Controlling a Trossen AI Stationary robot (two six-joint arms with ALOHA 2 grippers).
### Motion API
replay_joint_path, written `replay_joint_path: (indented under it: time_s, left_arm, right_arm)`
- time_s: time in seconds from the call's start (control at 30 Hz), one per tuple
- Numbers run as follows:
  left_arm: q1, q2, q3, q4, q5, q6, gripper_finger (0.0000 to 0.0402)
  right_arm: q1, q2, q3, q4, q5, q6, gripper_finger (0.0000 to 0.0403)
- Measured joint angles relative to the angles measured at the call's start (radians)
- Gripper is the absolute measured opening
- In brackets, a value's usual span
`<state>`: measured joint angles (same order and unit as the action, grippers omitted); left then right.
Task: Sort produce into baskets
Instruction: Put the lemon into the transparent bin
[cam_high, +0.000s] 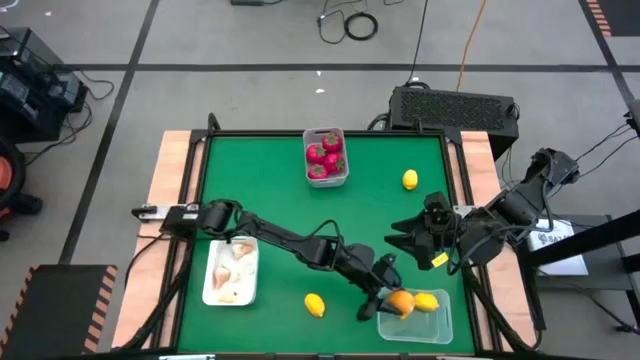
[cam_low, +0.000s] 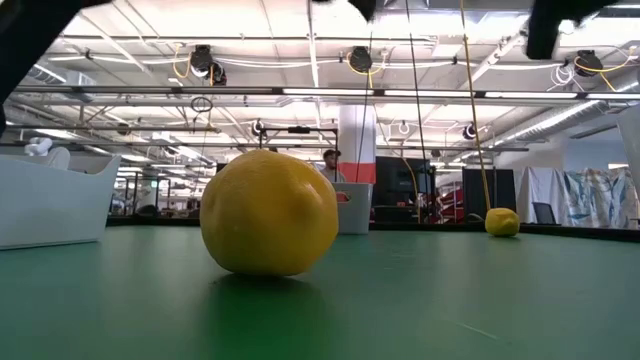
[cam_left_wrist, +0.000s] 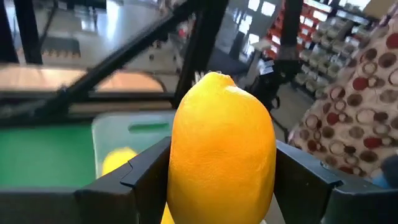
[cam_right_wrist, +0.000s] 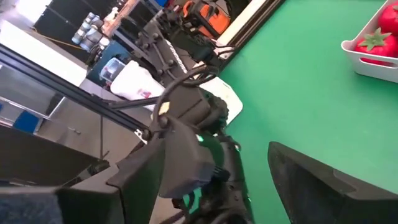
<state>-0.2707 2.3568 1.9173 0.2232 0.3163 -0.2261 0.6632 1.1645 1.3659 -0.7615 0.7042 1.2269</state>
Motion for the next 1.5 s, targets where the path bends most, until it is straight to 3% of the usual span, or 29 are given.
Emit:
replay_joint_path:
  time_s: [0.27, 0.53, 0.77, 1.03, 1.27, 1.5]
  left_arm:
    - [-0.01, 0.104, 0.055, 0.001, 0.077, -0.108, 0.0242]
    - [-0.007, 0.103, 0.056, 0.008, 0.072, -0.011, 0.0245]
    - [0.009, 0.103, 0.057, -0.026, 0.076, 0.002, 0.029]
    - [0.03, 0.099, 0.216, -0.372, 0.043, 0.138, 0.0318]
    - [0.039, 0.09, 0.443, -0.9, -0.178, 0.32, 0.0318]
    - [0.099, -0.009, 0.427, -1.271, -0.214, 0.339, 0.0318]
  right_arm:
    - [0.0, 0.0, 0.0, -0.029, 0.003, 0.0, 0.0274]
    - [0.0, 0.0, 0.0, -0.043, 0.002, -0.009, 0.0274]
    - [0.0, 0.0, 0.0, -0.075, 0.002, -0.012, 0.0274]
    - [-0.003, -0.008, 0.0, -0.137, 0.003, -0.012, 0.0274]
    - [-0.035, -0.043, 0.0, -0.233, 0.063, -0.016, 0.0274]
    - [-0.105, -0.069, 0.0, -0.411, 0.166, 0.045, 0.0274]
